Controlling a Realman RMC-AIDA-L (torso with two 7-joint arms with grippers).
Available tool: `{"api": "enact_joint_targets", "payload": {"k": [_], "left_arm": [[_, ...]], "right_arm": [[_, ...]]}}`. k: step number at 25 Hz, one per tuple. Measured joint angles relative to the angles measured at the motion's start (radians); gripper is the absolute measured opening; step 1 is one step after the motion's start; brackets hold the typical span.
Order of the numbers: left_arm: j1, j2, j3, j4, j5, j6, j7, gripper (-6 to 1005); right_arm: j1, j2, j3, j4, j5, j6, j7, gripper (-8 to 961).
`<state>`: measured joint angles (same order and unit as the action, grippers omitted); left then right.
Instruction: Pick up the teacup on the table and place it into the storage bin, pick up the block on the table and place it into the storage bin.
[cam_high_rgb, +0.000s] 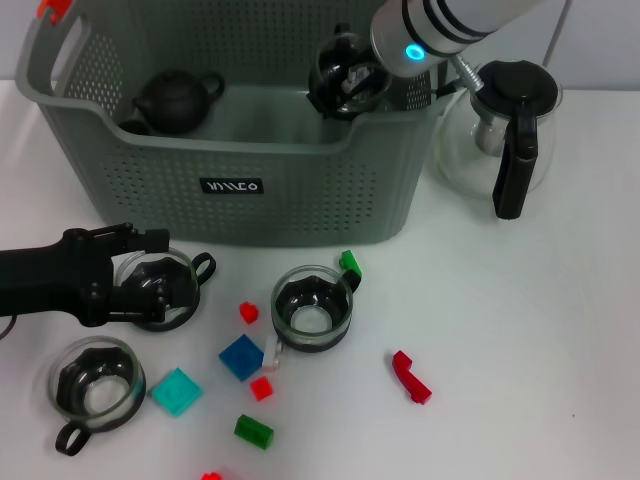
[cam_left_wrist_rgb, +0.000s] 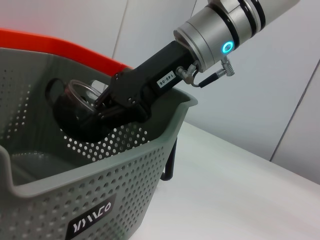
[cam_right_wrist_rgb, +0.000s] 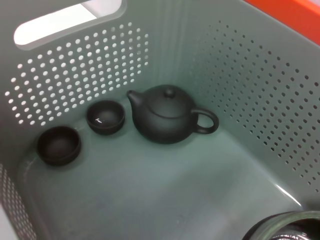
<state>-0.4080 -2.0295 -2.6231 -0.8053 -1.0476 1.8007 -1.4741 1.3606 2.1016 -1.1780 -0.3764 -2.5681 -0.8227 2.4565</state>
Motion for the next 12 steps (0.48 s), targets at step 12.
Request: {"api": "enact_joint_targets", "payload": {"k": [12], "left_arm": [[0.000,0.000,0.000,0.000,0.000,-0.001,0.000,925]], "right_arm": [[0.009,0.000,-0.003,-0.005,0.000,-0.010,-0.040,218]]}}
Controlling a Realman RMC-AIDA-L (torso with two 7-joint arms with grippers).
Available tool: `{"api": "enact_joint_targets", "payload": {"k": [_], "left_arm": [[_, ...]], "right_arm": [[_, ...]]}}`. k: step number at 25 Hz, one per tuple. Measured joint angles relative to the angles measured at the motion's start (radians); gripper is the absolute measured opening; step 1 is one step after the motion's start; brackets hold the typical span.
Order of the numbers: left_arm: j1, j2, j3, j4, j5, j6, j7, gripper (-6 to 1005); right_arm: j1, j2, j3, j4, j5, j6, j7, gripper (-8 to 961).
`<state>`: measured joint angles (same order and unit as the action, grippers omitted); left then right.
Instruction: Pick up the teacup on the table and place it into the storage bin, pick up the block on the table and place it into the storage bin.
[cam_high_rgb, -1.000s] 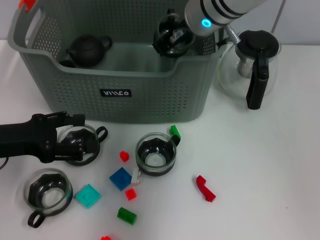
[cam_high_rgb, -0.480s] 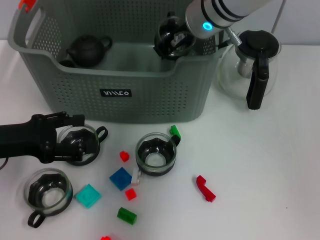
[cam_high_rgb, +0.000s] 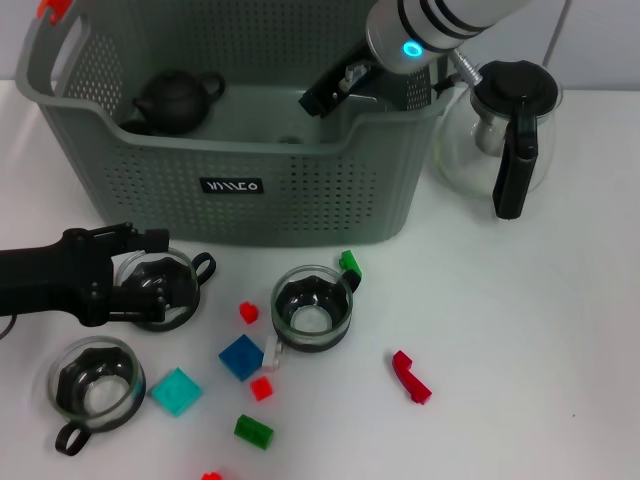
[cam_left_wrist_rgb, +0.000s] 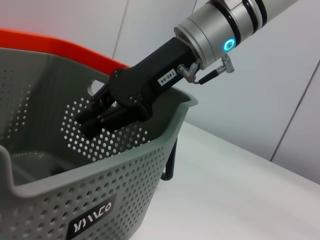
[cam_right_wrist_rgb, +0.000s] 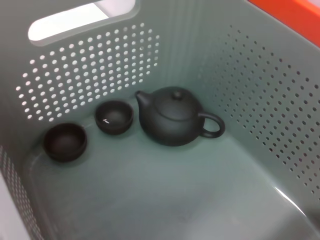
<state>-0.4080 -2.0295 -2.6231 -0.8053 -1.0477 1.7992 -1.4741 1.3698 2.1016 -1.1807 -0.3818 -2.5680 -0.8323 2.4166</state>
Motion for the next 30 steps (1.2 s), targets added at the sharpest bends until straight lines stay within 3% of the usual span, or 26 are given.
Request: {"api": "enact_joint_targets", "payload": {"k": [9,17,23,25,30], "left_arm": [[-0.001,0.000,0.000,0.000,0.000,-0.003,0.000,924],[0.000,0.004,0.000,0.000,-0.008,-0.003,-0.006,924],[-0.001,0.006,-0.001,-0.002,-0.009,-0.001,-0.010,924],[-0.003,0.006,-0.005,-0.002,-0.010,-0.002,-0.010,924],[-0.006,0.008,-0.019,-0.003,-0.011,-0.002,-0.011,924]], "right_arm": [[-0.002,-0.002,0.004,-0.056,0.001,-0.042,-0.002,262],[-0.050,-0.011,0.046,-0.362,0.006,-0.316,0.008,291],[-0.063,-0.024,0.054,-0.637,0.003,-0.648,0.009,478],[-0.065,-0.023,0.049,-0.712,0.000,-0.760,0.003,733],[-0.067,-0.011,0.036,-0.834,0.003,-0.994,-0.005,768]]}}
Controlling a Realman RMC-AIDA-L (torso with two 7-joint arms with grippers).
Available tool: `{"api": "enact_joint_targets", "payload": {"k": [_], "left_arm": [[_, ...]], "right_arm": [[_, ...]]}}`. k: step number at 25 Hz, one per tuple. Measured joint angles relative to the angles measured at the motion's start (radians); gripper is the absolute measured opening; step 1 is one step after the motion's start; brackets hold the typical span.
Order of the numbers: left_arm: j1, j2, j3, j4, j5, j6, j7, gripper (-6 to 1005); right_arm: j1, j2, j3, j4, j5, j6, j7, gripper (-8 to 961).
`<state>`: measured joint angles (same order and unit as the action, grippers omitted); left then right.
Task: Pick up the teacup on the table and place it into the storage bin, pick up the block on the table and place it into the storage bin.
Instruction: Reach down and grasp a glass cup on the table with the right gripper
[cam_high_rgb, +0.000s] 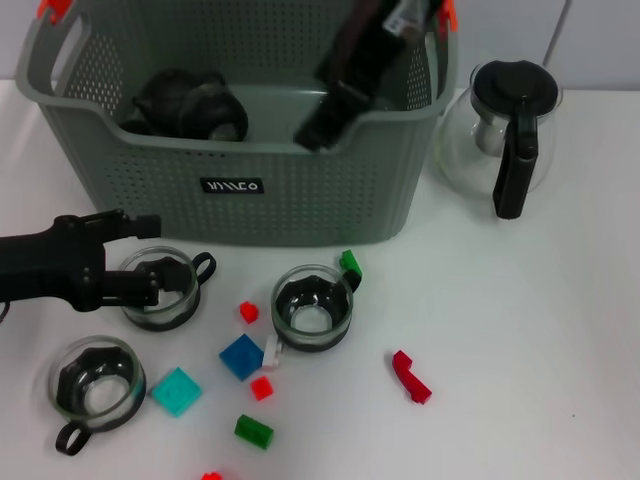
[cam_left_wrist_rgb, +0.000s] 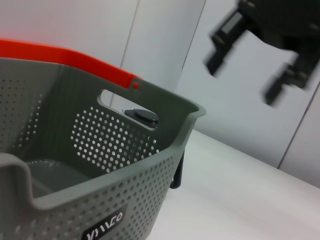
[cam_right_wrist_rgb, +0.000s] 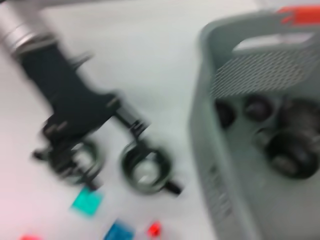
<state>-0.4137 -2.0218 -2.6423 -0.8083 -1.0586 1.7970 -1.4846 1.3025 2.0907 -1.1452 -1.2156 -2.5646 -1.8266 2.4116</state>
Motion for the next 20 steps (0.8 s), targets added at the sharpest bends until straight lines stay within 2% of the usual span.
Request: {"api": "enact_joint_targets", "payload": {"k": [2,6,15,20], "left_arm": [[-0.001,0.000,-0.006,-0.001,0.000,0.001,0.000,924],[0.001,0.001,-0.009,-0.003,0.000,0.003,0.003,924],[0.001,0.002,-0.016,0.003,0.000,-0.001,0.006,923],[-0.001,-0.003,-0.016,0.003,0.003,-0.001,0.006,923]], "right_arm": [[-0.009,0.005,-0.010,-0.013,0.015,-0.074,-0.001,775],[-0.040,0.006,-0.050,-0.010,0.031,-0.085,-0.014,775],[-0.211,0.010,-0.325,0.011,0.140,0.112,-0.144,774],[-0.208,0.014,-0.400,0.172,0.180,0.243,-0.159,774]]}}
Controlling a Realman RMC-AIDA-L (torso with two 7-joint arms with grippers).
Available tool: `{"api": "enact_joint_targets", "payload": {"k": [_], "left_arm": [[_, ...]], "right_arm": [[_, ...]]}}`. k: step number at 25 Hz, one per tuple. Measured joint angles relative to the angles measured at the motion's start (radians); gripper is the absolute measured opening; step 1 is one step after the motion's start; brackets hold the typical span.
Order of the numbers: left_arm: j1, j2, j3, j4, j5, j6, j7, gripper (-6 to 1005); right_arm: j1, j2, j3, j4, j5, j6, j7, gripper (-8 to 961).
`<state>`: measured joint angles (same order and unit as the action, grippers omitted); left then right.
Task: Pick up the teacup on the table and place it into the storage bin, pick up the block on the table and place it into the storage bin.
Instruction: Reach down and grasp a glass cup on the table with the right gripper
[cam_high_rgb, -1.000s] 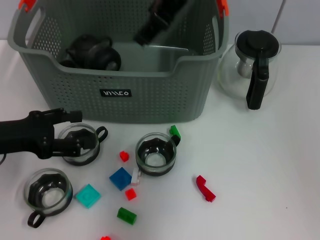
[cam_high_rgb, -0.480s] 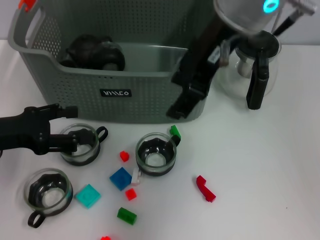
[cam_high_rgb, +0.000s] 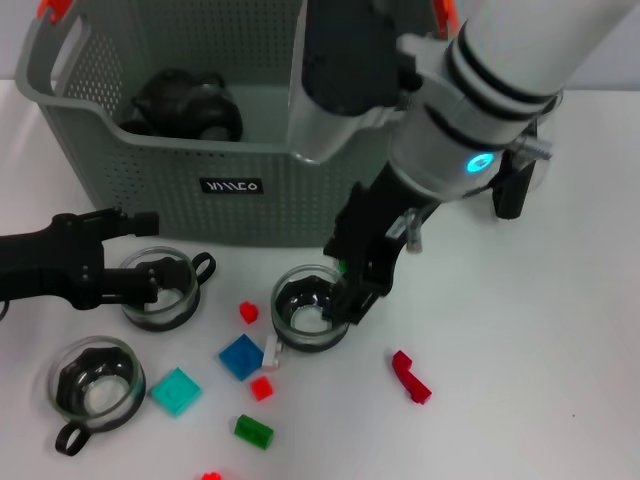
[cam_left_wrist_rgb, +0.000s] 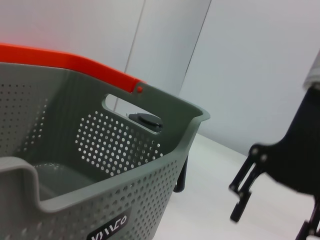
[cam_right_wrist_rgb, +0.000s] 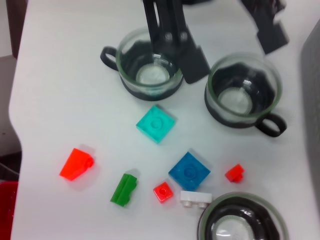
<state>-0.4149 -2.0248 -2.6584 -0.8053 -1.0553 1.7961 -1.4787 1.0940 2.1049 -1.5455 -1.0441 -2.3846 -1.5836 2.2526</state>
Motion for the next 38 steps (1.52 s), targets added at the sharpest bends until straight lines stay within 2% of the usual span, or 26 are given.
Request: {"api": "enact_joint_targets", "payload": {"k": [2,7,13,20,38], "left_arm": [[0.000,-0.001,0.000,0.000,0.002,0.000,0.000,923],[0.002,-0.004,0.000,0.001,0.003,0.000,0.000,923],[0.004,-0.005,0.000,0.008,0.006,-0.001,0.001,923],[0.008,-0.006,0.000,0.011,0.006,-0.001,0.002,922],[0.007,-0.006,-0.002,0.023,0.006,-0.022,0.015,922]], "right_arm": [[0.023,0.002,-0.010,0.104,0.027,0.052,-0.018,774],[0.030,0.005,-0.062,0.177,0.065,0.133,-0.052,775],[0.024,0.006,-0.200,0.224,0.139,0.243,-0.109,773],[0.019,0.007,-0.309,0.228,0.162,0.314,-0.162,768],[0.030,0.017,-0.351,0.347,0.218,0.417,-0.205,761]]}}
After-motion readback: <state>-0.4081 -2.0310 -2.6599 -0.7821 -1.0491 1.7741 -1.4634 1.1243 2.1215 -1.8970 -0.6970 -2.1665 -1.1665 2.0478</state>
